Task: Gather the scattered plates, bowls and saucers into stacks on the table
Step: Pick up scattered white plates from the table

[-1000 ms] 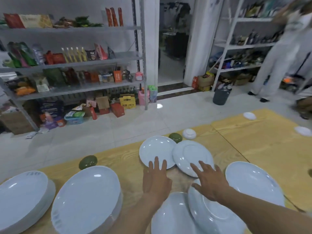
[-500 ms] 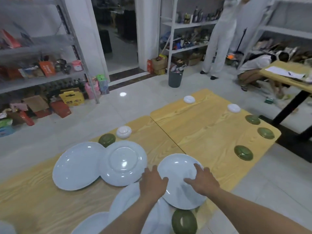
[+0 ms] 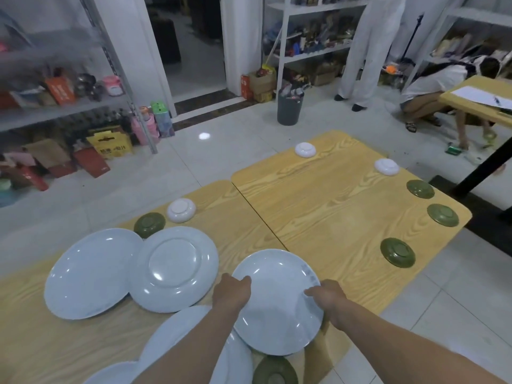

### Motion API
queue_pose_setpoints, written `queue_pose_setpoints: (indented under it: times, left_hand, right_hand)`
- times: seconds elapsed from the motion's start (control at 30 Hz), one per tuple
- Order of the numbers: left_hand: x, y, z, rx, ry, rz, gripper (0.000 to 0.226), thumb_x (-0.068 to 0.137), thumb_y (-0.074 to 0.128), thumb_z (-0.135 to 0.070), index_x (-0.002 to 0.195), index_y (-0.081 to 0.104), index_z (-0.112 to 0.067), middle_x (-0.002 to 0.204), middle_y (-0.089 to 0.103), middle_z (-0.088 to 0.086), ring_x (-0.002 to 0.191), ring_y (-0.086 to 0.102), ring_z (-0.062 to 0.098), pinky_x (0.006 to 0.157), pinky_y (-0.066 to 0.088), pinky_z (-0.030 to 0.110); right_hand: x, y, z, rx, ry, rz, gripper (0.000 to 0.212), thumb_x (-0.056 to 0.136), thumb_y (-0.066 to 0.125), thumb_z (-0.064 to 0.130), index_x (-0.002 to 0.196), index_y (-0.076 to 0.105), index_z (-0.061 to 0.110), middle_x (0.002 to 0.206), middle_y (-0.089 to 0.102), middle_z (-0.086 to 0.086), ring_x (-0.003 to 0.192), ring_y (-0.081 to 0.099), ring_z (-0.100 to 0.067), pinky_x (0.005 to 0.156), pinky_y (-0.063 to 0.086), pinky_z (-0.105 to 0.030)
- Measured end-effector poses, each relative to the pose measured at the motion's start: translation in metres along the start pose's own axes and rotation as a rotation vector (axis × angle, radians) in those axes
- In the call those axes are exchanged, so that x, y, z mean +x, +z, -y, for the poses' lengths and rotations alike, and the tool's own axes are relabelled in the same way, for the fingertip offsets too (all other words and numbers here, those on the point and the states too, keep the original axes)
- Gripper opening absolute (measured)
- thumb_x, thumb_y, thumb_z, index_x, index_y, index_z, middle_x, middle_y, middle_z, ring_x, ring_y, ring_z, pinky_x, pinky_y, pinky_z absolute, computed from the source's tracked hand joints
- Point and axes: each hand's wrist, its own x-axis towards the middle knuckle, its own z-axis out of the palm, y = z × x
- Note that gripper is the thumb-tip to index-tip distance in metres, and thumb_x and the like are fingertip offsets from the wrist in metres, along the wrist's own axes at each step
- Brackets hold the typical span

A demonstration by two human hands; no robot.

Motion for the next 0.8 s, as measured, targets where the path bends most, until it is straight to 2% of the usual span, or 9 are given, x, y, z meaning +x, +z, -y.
queue_pose_setpoints:
  times: [0.13,0.23,0.3,0.4,0.57,0.67,0.8]
  left_hand:
    - [-0.003,-0.029,-0.007,-0.019,0.009,-0.06,0.055,0.09,0.052,-0.037,0.136,0.045,-0.006,0.13,0.055,0.012,0.114,0.055,0.031,0.086,0.045,0.033]
    - [-0.008,-0.061,-0.007,-0.072,0.02,-0.11,0.056,0.089,0.053,-0.039,0.133,0.048,-0.006,0.126,0.057,0.011,0.111,0.056,0.031,0.092,0.049,0.036]
    - [-0.014,-0.087,-0.003,-0.111,0.02,-0.142,0.056,0.089,0.052,-0.042,0.132,0.048,-0.006,0.123,0.057,0.011,0.107,0.057,0.031,0.091,0.05,0.037]
    - [-0.022,-0.133,0.013,-0.133,0.019,-0.207,0.061,0.091,0.049,-0.046,0.137,0.044,-0.007,0.128,0.054,0.012,0.111,0.056,0.032,0.089,0.049,0.037]
    - [-0.038,-0.228,0.073,-0.231,-0.005,-0.315,0.055,0.088,0.05,-0.046,0.128,0.049,-0.009,0.121,0.055,0.012,0.104,0.057,0.034,0.091,0.051,0.042]
    - [-0.051,-0.289,0.126,-0.315,-0.031,-0.387,0.055,0.086,0.051,-0.044,0.126,0.052,-0.007,0.119,0.057,0.012,0.103,0.058,0.034,0.092,0.052,0.043]
    - [-0.062,-0.367,0.202,-0.371,-0.075,-0.474,0.051,0.089,0.05,-0.042,0.123,0.055,-0.004,0.122,0.058,0.012,0.105,0.058,0.033,0.082,0.048,0.034]
  right_hand:
    - [-0.011,0.009,0.028,0.021,-0.046,0.026,0.035,0.084,0.066,0.016,0.116,0.058,0.006,0.107,0.064,-0.013,0.096,0.063,-0.032,0.088,0.056,-0.046]
    - [-0.027,0.024,0.057,0.008,-0.115,0.046,0.038,0.083,0.067,0.02,0.118,0.057,0.009,0.11,0.063,-0.011,0.098,0.062,-0.032,0.09,0.055,-0.047]
    - [-0.044,0.04,0.077,0.018,-0.167,0.064,0.037,0.086,0.067,0.02,0.12,0.056,0.009,0.111,0.063,-0.011,0.097,0.062,-0.031,0.084,0.055,-0.043]
    - [-0.073,0.075,0.102,0.033,-0.246,0.102,0.038,0.086,0.066,0.021,0.121,0.057,0.012,0.109,0.064,-0.009,0.091,0.063,-0.028,0.071,0.051,-0.035]
    - [-0.135,0.162,0.131,0.005,-0.363,0.168,0.045,0.082,0.069,0.025,0.124,0.055,0.012,0.114,0.063,-0.011,0.098,0.063,-0.031,0.076,0.051,-0.036]
    - [-0.178,0.227,0.139,-0.017,-0.403,0.216,0.051,0.084,0.07,0.027,0.126,0.049,0.008,0.115,0.058,-0.011,0.101,0.059,-0.031,0.076,0.046,-0.035]
    - [-0.231,0.319,0.139,-0.066,-0.418,0.3,0.047,0.087,0.068,0.029,0.123,0.049,0.005,0.113,0.056,-0.013,0.092,0.056,-0.029,0.058,0.039,-0.03]
